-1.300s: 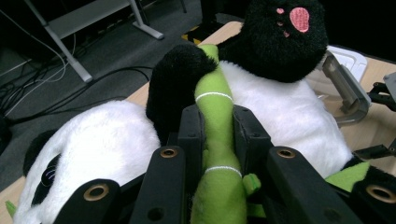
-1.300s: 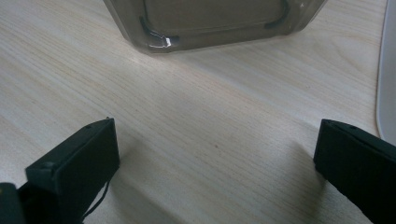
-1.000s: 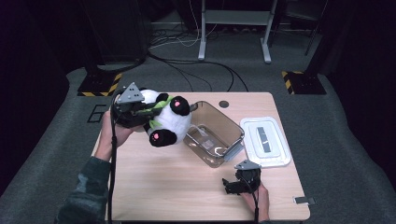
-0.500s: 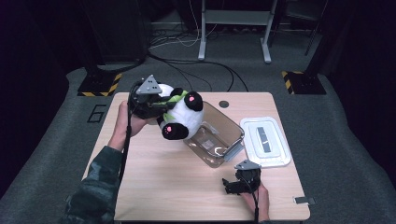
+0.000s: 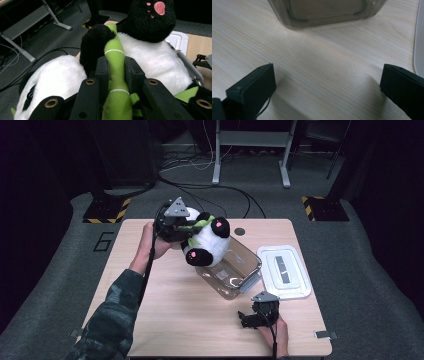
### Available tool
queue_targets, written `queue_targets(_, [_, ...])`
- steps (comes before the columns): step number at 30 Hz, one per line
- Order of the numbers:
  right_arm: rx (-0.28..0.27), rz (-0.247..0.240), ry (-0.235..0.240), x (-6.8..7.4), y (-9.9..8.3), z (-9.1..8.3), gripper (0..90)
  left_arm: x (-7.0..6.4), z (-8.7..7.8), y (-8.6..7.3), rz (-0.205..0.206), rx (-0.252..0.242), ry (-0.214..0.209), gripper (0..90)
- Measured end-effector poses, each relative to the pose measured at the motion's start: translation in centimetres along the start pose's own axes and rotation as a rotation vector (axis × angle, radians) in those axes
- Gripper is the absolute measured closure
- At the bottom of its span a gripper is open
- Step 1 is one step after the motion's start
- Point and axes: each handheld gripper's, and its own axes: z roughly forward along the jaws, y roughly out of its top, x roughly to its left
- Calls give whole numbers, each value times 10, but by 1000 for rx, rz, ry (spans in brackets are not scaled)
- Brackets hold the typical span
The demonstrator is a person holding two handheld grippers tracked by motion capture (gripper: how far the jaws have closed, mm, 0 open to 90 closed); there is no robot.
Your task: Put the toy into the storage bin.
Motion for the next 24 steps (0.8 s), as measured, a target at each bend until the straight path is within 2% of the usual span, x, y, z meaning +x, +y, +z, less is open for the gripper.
queue_targets(7, [-2, -4, -1, 0, 0, 0, 0, -2, 12, 5, 29, 13, -18, 753])
queue_targets(13, [-2, -4, -1, 0, 0, 0, 0, -6, 23, 10, 54, 8, -50, 753])
queue_targets(24, [0, -2, 3, 0, 0, 0, 0, -14, 46, 12, 79, 28, -101, 752])
